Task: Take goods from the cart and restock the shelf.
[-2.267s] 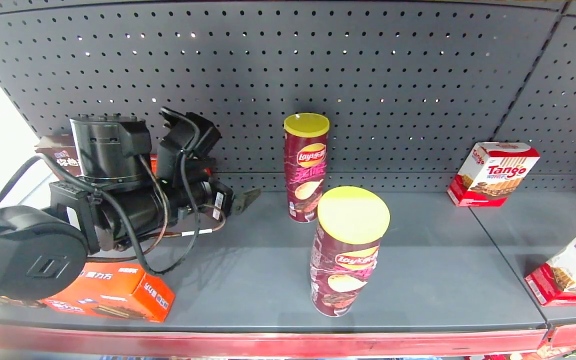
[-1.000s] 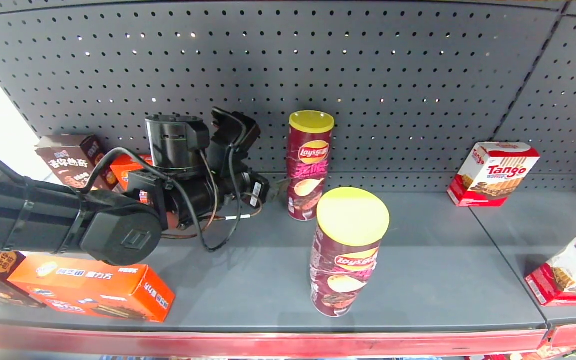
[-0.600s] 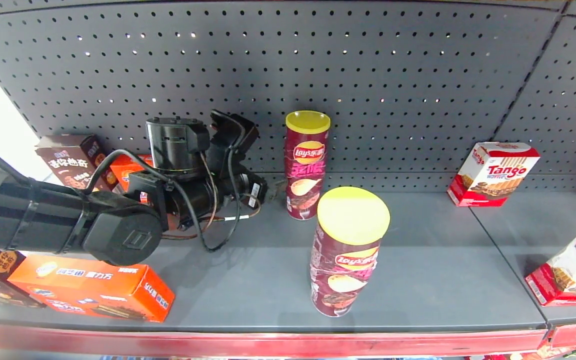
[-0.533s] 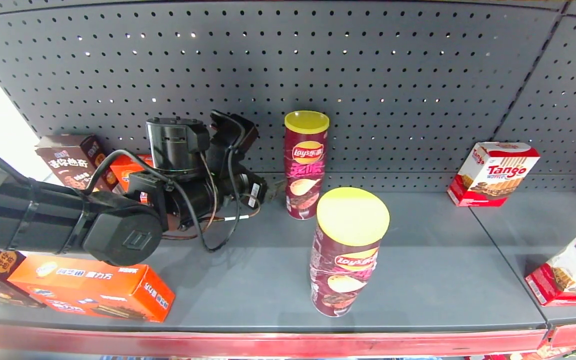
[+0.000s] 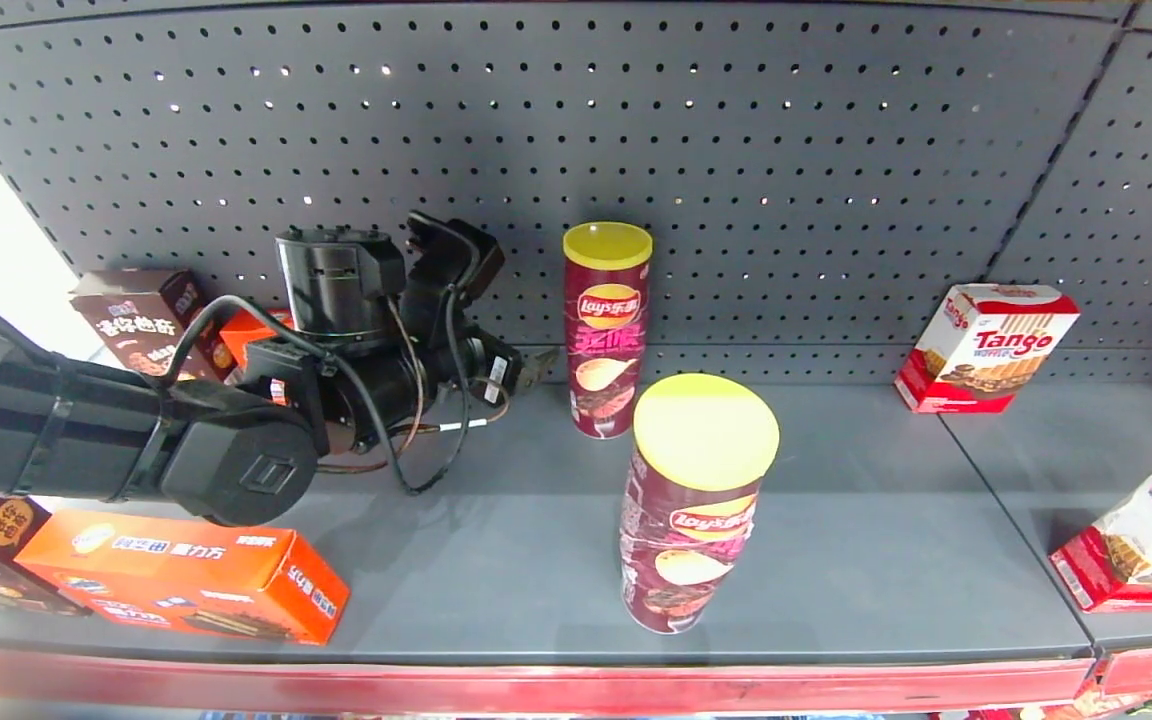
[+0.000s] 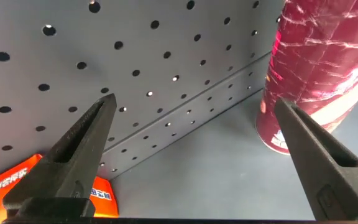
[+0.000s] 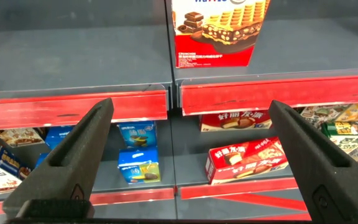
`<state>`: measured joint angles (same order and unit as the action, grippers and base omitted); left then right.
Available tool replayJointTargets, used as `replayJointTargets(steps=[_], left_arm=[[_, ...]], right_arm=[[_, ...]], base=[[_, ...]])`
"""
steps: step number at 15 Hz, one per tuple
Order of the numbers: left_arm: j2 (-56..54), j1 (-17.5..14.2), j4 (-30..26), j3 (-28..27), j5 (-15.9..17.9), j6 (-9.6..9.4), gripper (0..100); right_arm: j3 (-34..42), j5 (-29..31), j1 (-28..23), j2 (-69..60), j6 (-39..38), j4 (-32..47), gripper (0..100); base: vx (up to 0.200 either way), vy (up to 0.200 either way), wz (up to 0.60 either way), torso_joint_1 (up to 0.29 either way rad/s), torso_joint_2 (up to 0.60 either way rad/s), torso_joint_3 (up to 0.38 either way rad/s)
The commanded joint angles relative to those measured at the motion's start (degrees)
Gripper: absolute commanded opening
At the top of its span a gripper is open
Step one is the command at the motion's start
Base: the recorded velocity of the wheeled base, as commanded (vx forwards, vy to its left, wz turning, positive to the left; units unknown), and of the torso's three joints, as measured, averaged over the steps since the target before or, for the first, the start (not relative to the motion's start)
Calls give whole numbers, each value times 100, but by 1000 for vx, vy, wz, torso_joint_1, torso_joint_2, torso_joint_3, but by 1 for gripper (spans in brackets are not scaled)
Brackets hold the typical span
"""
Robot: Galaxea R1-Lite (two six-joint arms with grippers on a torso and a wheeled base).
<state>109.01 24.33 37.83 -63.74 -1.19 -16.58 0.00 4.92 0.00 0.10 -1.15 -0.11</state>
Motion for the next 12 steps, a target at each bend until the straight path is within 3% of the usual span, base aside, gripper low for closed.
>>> replayJointTargets(steps=[1,12], left_arm=[[68,1,-3,-6,-4,-3,100],[349,379,-21,-349,-12,-3,100]], right_arm=[[0,0,0,8,0,-7,100],[0,0,0,8,0,-7,100]], base=[[0,0,0,0,0,0],[0,0,0,0,0,0]])
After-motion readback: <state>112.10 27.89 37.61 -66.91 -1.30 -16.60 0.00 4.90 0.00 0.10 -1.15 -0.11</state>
